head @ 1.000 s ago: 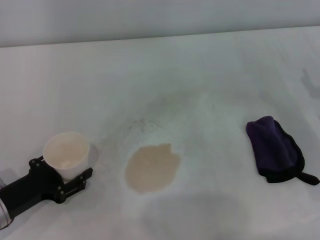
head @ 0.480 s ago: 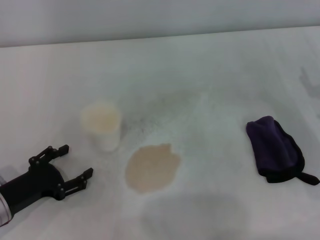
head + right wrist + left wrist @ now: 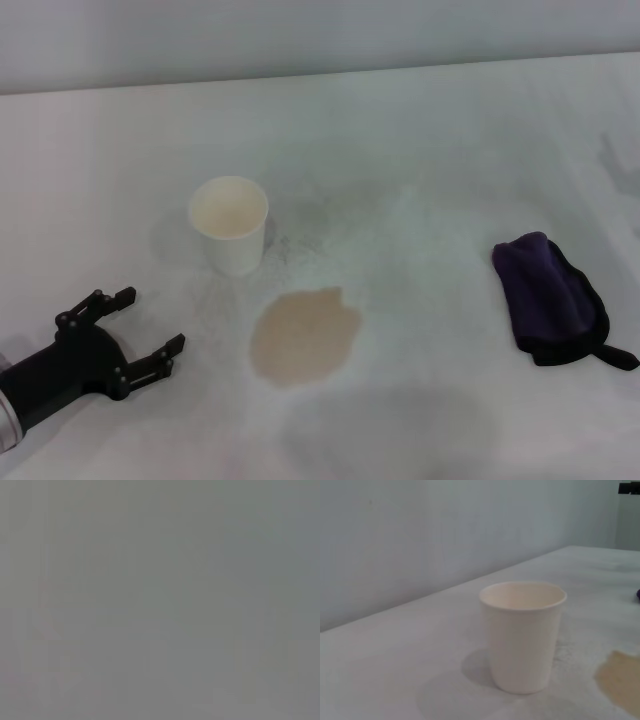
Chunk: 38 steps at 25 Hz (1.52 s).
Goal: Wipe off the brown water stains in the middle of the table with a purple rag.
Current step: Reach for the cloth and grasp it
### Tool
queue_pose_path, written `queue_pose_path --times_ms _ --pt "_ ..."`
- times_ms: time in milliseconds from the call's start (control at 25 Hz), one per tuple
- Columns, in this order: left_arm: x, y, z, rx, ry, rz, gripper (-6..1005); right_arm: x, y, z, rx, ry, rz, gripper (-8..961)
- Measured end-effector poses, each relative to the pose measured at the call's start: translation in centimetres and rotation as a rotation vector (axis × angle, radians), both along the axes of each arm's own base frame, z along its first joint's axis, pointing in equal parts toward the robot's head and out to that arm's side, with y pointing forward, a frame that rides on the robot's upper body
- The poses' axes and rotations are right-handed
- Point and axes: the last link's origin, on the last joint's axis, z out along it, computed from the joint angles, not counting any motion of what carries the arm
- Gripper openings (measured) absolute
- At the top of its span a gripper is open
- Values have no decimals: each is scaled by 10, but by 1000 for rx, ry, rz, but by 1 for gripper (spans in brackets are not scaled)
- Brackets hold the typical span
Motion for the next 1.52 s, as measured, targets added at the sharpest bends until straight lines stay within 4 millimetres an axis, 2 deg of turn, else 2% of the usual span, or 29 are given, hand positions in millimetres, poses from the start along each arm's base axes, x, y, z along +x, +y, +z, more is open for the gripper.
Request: queue_pose_path --times_ms 360,560,600,760,960,1280,1520 --pt "-4 -12 8 78 -24 -13 894 -1 1 -1 -7 -4 6 855" --pt "-9 -17 24 198 -74 5 893 -3 2 -1 -13 -9 16 855" --pt "-12 -20 36 273 -105 22 893 -4 2 -2 -19 -12 21 855" --pt "-16 -22 51 379 -134 43 893 -8 4 -6 -60 -25 51 855" --pt "-18 -24 67 489 -182 62 894 -14 9 -5 -135 45 105 855" --pt "-20 -26 86 640 -239 90 895 -28 36 20 -450 268 88 855" --pt "-22 -22 92 680 -243 103 893 -63 51 46 -711 313 12 855"
